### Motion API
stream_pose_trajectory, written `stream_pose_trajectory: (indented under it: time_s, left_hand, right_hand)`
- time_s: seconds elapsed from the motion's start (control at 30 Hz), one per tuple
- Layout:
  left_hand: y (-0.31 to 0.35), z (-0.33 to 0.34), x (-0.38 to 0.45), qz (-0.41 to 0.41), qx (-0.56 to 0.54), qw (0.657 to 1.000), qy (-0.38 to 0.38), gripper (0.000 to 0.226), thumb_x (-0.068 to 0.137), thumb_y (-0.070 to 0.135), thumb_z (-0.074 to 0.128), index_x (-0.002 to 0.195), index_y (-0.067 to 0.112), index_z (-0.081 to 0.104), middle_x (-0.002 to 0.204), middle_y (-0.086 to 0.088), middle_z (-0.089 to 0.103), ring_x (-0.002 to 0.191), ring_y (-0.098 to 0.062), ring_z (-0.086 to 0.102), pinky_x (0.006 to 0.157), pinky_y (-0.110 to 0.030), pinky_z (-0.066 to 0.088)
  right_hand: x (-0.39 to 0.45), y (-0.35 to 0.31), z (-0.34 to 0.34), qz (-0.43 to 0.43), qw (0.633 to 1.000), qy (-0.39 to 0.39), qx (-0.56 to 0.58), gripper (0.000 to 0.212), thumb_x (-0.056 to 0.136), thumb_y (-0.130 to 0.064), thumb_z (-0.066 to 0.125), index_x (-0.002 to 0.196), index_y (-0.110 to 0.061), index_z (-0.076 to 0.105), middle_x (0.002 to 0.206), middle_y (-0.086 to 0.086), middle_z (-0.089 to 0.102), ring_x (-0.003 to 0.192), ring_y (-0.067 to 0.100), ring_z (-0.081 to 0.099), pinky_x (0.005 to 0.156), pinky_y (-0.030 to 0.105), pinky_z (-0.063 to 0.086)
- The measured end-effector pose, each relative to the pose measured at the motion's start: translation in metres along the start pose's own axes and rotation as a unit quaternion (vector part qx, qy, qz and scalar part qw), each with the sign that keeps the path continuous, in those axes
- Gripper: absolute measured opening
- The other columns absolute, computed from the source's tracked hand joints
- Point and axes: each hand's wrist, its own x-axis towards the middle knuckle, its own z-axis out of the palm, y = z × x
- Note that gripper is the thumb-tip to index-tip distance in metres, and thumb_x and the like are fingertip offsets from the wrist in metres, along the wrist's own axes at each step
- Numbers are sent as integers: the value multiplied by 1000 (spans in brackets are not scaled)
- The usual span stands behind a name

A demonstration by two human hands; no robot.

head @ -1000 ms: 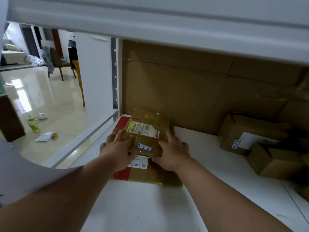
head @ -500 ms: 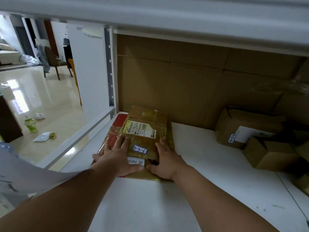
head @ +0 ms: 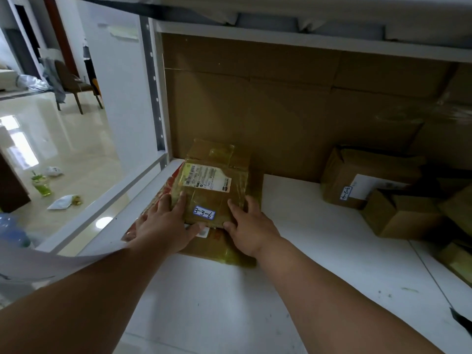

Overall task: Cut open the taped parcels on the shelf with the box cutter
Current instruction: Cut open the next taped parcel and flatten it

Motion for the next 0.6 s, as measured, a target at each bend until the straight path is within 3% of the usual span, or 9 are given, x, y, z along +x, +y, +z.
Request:
stream_pose_trajectory:
  time_s: [0.17, 0.37, 0.6]
  left_hand:
    - [1, -10, 3, -5, -10, 1000, -21, 101, 74, 87, 37, 147, 47, -20, 164, 1, -8, 148, -35, 11, 111, -63, 21]
    - [16, -25, -3, 3, 13, 1000, 26, 109, 61, 98, 23, 151, 44, -9, 163, 4, -16, 149, -30, -14, 112, -66, -2]
    - [70, -29, -20, 62, 34, 996, 45, 109, 62, 97, 17, 151, 40, -11, 163, 2, -15, 148, -30, -15, 113, -62, -11]
  right_hand:
    - [-2, -5, -1, 5, 1000, -19, 16, 77, 95, -61, 39, 156, -32, 2, 163, -1, -3, 144, 31, 28, 113, 46, 33]
    - [-8, 2, -13, -16, 1000, 9, 16, 78, 95, -63, 38, 156, -34, -2, 164, -6, -14, 150, 31, 11, 119, 51, 19]
    - [-31, 34, -26, -25, 998, 49, 16, 73, 96, -57, 40, 155, -34, 5, 165, -5, -2, 151, 28, 8, 120, 50, 14]
